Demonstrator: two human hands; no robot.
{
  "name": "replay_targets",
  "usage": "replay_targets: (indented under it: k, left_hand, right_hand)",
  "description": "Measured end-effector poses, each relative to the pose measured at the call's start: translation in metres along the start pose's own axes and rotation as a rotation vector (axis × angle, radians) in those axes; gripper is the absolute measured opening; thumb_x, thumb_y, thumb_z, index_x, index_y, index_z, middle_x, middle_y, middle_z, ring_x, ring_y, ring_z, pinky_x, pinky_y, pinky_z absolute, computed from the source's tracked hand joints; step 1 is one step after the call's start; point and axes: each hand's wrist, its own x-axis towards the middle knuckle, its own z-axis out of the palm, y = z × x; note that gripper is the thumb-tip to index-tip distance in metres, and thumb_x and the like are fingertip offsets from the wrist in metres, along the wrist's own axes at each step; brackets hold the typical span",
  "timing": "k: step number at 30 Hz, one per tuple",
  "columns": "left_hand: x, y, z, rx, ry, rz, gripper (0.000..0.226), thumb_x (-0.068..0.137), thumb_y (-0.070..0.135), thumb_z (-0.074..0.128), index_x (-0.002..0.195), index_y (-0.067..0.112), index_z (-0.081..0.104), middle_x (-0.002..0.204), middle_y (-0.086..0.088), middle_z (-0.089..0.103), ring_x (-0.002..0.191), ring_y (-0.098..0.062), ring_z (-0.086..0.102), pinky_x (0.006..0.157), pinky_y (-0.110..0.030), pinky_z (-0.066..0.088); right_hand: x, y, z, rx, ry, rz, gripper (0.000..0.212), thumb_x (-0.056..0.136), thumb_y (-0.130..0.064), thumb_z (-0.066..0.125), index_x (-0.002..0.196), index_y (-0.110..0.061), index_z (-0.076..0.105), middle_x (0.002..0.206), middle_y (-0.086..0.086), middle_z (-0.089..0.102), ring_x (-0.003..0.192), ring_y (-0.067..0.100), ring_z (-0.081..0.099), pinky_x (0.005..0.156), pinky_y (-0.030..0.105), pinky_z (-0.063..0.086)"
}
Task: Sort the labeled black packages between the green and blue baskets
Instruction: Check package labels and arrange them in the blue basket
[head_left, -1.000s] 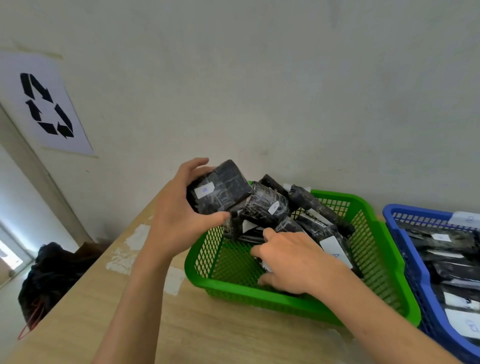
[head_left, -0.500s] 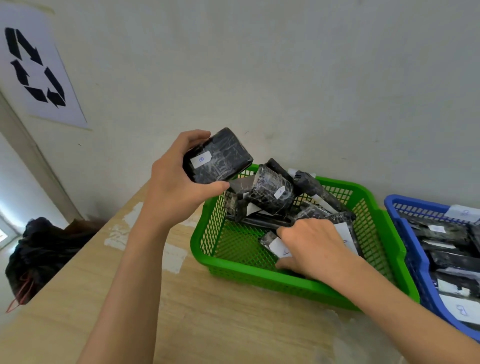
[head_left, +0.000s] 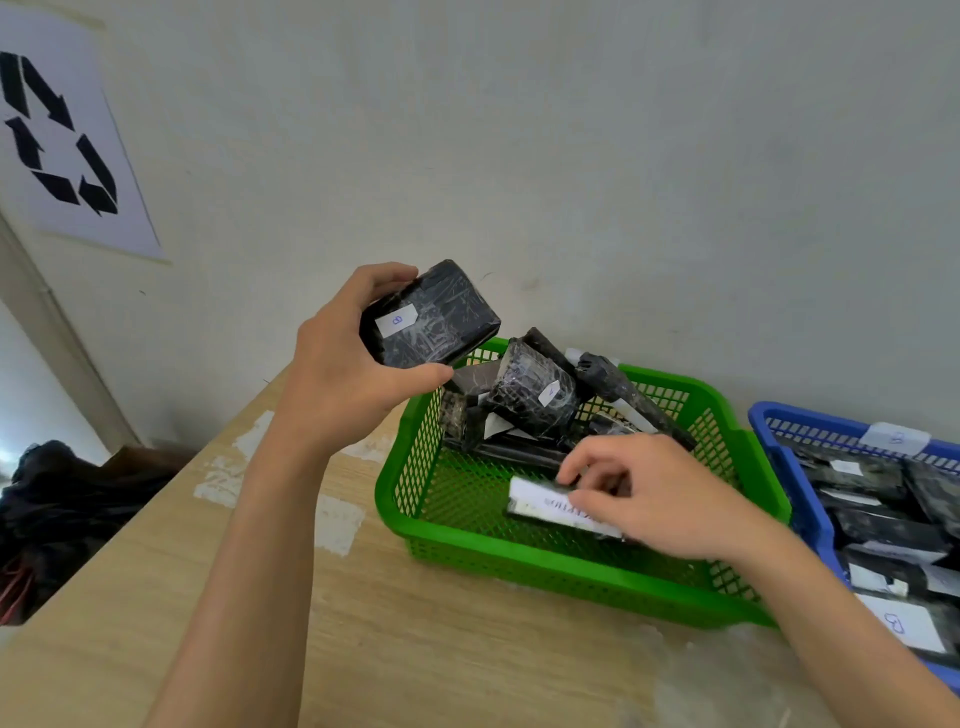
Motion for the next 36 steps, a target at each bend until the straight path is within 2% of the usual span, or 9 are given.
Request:
replay_targets:
  k: [6,13,16,19,22,26,31,33,36]
  left_hand:
    - [0.0,0.0,-0.001,0.004,-0.009,0.002,0.079,0.066,0.022,0.095,0.135,0.03,0.056,0.13,0.016,0.062,0.12,0.01,0.055,0.09,-0.002,0.044]
    - [0.001,-0.004,-0.001,-0.008,-0.01,-0.002,0.079,0.066,0.021,0.095,0.134,0.03,0.057,0.129,0.019,0.062,0.118,0.013,0.055,0.088,-0.002,0.043]
    - [0.001,-0.005,-0.002,-0.005,-0.004,-0.001,0.078,0.065,0.021,0.095,0.133,0.031,0.057,0.128,0.019,0.062,0.117,0.011,0.057,0.087,-0.004,0.046]
    - [0.001,-0.006,-0.004,-0.01,0.005,-0.002,0.078,0.065,0.02,0.095,0.133,0.031,0.057,0.127,0.02,0.062,0.116,0.01,0.058,0.087,-0.008,0.05]
    - [0.0,-0.006,-0.004,-0.016,-0.003,-0.005,0.079,0.066,0.019,0.095,0.133,0.031,0.057,0.126,0.021,0.062,0.114,0.011,0.058,0.086,-0.009,0.051]
    - [0.0,-0.007,-0.002,-0.014,-0.016,-0.001,0.079,0.066,0.019,0.095,0.134,0.029,0.057,0.128,0.021,0.062,0.116,0.013,0.056,0.085,-0.002,0.045]
    - [0.001,-0.008,-0.001,-0.021,-0.013,-0.008,0.078,0.065,0.017,0.095,0.133,0.028,0.058,0.127,0.023,0.062,0.116,0.013,0.056,0.087,-0.002,0.044]
    - [0.001,-0.009,-0.001,-0.015,-0.015,-0.008,0.078,0.065,0.017,0.095,0.133,0.028,0.058,0.127,0.023,0.061,0.116,0.015,0.055,0.087,-0.001,0.042]
    - [0.001,-0.011,-0.001,-0.004,-0.019,-0.012,0.078,0.065,0.018,0.095,0.133,0.028,0.058,0.127,0.022,0.062,0.115,0.016,0.055,0.086,0.001,0.041]
  right_hand:
    - [0.025,-0.036,0.03,-0.563,0.017,-0.326,0.012,0.092,-0.033,0.064,0.103,-0.028,0.061,0.091,-0.008,0.066,0.083,0.016,0.062,0.072,0.035,0.052]
    - [0.044,-0.043,0.027,-0.384,-0.391,-0.265,0.011,0.088,-0.011,0.074,0.09,-0.022,0.072,0.087,-0.007,0.07,0.078,0.006,0.065,0.078,0.036,0.059]
    - [0.055,-0.043,0.015,-0.226,-0.06,-0.287,0.016,0.082,-0.036,0.082,0.083,-0.033,0.067,0.084,-0.016,0.067,0.08,0.001,0.064,0.078,0.033,0.058]
    - [0.075,-0.037,0.002,-0.286,0.373,-0.252,0.047,0.074,-0.037,0.086,0.113,-0.039,0.059,0.121,-0.013,0.058,0.113,0.011,0.052,0.091,0.043,0.054]
    - [0.095,-0.03,0.001,-0.502,0.256,-0.164,0.098,0.07,-0.045,0.089,0.151,-0.035,0.034,0.16,0.0,0.034,0.142,0.024,0.03,0.108,0.047,0.041]
    - [0.103,-0.015,0.0,-0.498,0.286,-0.167,0.082,0.07,-0.043,0.084,0.143,-0.032,0.047,0.141,0.0,0.046,0.13,0.025,0.046,0.095,0.038,0.045]
    - [0.083,-0.022,-0.025,0.022,0.507,-0.196,0.079,0.062,-0.063,0.084,0.129,-0.043,0.047,0.124,-0.02,0.058,0.099,-0.001,0.061,0.086,0.022,0.049]
    - [0.07,-0.031,-0.032,0.162,0.385,-0.227,0.079,0.057,-0.066,0.088,0.12,-0.048,0.045,0.122,-0.022,0.065,0.103,-0.004,0.065,0.082,0.018,0.048]
    - [0.056,-0.044,-0.015,-0.024,-0.036,-0.291,0.075,0.062,-0.061,0.089,0.123,-0.049,0.046,0.12,-0.03,0.062,0.11,-0.013,0.057,0.082,0.008,0.046]
